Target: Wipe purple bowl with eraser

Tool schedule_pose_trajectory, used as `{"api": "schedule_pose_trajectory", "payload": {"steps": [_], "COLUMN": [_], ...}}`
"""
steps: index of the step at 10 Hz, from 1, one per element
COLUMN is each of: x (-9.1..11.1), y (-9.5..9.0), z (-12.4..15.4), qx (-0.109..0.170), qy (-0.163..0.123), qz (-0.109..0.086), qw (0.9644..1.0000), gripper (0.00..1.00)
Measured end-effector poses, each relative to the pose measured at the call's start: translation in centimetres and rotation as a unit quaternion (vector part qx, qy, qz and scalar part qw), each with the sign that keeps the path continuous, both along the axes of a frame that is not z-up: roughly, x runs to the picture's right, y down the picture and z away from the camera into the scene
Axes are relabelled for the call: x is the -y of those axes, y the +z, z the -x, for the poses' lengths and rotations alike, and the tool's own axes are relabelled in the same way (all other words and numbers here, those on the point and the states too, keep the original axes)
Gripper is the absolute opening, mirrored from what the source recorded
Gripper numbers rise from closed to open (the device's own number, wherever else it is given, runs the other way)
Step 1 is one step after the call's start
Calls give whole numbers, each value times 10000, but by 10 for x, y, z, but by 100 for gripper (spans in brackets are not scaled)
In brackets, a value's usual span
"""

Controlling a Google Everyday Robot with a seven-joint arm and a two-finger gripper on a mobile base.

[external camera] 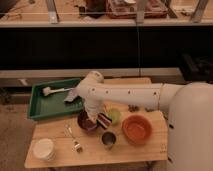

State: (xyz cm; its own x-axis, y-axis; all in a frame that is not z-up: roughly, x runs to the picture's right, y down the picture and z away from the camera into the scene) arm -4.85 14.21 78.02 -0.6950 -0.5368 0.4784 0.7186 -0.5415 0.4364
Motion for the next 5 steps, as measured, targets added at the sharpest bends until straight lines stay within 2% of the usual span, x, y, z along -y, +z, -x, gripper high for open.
{"api": "schedule_pose_trajectory", "payload": {"steps": [2,5], "x": [15,32], "y": [10,21], "z": [7,34], "qx": [66,308], "qy": [10,-30], "qz": [-138,-270], "qw": [9999,9992], "gripper": [5,5]}}
